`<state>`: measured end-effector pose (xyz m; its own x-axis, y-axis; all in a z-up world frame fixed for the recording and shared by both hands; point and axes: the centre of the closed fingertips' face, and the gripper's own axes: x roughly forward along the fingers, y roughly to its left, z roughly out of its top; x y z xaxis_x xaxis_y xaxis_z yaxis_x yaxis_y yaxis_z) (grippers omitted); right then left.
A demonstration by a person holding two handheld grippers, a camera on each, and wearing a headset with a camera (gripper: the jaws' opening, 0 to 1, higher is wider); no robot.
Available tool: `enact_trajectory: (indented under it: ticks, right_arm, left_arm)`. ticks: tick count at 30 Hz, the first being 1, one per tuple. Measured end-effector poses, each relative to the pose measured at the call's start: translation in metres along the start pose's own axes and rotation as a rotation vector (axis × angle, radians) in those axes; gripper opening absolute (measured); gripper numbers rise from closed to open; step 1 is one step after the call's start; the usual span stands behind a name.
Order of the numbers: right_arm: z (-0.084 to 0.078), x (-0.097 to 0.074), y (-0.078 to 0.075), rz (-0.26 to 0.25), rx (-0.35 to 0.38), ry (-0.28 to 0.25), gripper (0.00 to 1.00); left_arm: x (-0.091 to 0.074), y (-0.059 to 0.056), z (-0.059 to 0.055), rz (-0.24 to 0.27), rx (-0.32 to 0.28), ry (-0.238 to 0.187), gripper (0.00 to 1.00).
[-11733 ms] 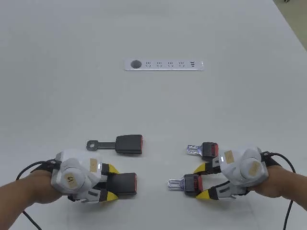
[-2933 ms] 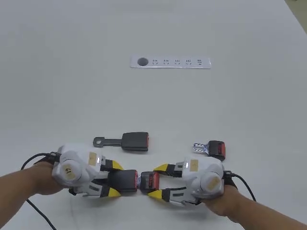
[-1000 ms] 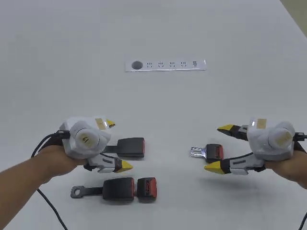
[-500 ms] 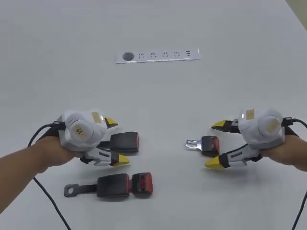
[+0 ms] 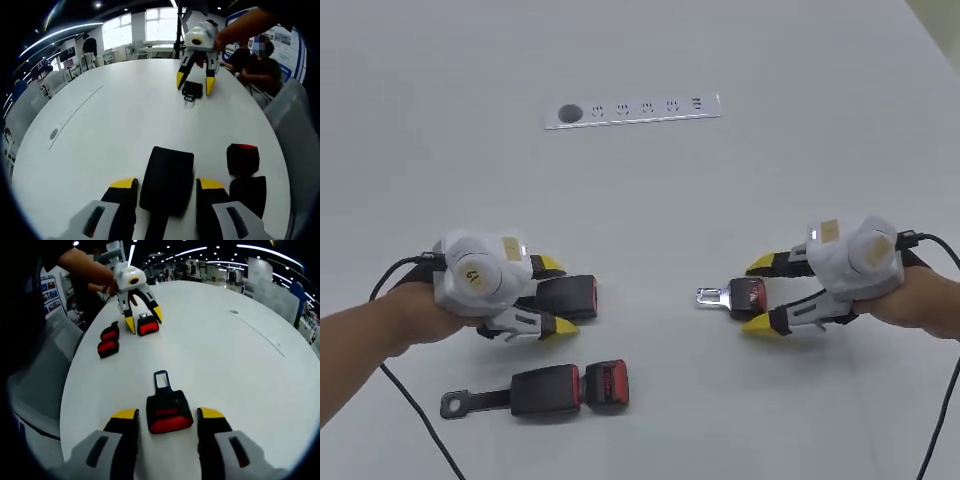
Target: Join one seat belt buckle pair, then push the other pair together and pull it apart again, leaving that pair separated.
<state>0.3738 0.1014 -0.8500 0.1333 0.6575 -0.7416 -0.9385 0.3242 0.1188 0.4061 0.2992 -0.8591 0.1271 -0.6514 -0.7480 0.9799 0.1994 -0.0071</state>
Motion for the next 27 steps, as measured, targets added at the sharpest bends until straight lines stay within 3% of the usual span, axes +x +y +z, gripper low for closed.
enact_trajectory:
  ticks: [6,8,17,27]
  right_arm:
    - [0.0005,0.0016,-0.0043,0.003,-0.042,-0.002,0.38]
    - [0.0007,0.0017,-0.0043,0.009,-0.069,-0.005,0.37]
    - [0.0002,0.0005,-0.0041,0.025,-0.067,-0.015,0.37]
    - [-0.0007,0.0007,-0.0041,0.031,-0.060,-0.033,0.36]
  left_arm:
    - [-0.0059,0.0007,-0.0013,-0.016,0.020,0.011,0.36]
    - [-0.0066,-0.0006,-0.0009,-0.033,0.043,0.013,0.35]
    - [-0.0077,-0.0015,0.0018,-0.101,0.135,0.063,0.35]
    - [-0.0073,0.0016,-0.0007,-0.134,0.175,0.085,0.35]
